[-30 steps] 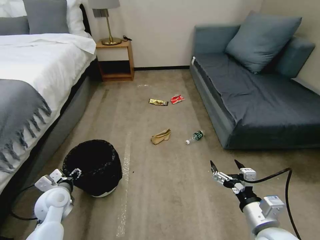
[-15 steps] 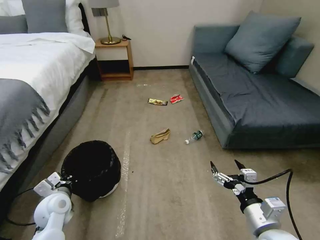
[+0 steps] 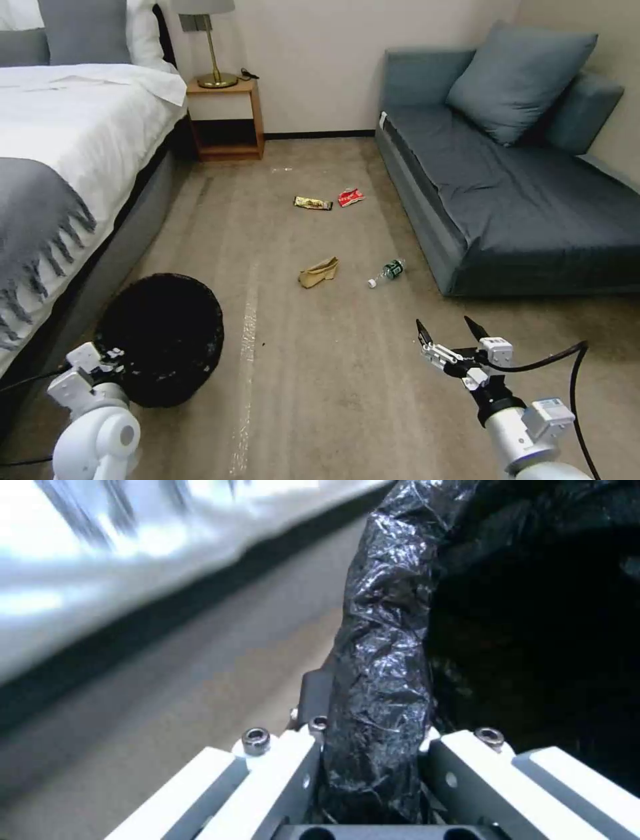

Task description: Pick up the trash bin, then pick up the garbage on the floor and place it into the trash bin.

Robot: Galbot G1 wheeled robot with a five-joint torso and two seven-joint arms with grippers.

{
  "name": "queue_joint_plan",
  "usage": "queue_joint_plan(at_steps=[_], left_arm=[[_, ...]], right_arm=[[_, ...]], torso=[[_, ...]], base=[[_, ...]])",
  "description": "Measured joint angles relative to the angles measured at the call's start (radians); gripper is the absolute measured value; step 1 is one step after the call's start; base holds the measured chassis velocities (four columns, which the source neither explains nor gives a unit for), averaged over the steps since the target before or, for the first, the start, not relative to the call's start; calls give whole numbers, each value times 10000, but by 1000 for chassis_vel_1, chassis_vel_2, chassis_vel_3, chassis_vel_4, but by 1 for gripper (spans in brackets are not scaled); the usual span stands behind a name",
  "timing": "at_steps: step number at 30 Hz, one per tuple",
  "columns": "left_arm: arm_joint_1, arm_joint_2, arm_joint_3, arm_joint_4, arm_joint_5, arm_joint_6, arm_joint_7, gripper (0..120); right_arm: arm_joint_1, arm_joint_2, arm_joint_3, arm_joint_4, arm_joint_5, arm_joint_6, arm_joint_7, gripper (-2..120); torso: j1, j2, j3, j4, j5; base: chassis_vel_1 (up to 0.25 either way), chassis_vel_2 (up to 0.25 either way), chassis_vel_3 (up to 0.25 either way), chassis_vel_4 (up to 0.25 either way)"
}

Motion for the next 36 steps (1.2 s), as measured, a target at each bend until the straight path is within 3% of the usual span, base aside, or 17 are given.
queue_joint_plan(at_steps=[5, 9, 22, 36], left_arm=[[268, -51, -2, -41, 1052, -468, 182, 4], [375, -85, -8, -65, 1342, -627, 261, 4], [486, -170, 14, -11, 1423, -805, 375, 4], [432, -99, 8, 359, 1356, -1032, 409, 4]], right_arm=[[24, -45, 52, -87, -164, 62, -197, 100], [51, -50, 66, -256, -190, 327, -315, 100], [91, -41, 151, -485, -164, 743, -589, 100], [-15, 173, 119, -546, -238, 952, -643, 100]], torso=[[0, 0, 0, 0, 2], [0, 1, 0, 0, 2], [0, 2, -1, 0, 3], [0, 3, 0, -1, 2]], base=[[0, 0, 0, 0], [0, 0, 0, 0], [-9, 3, 7, -5], [-104, 98, 100, -95]])
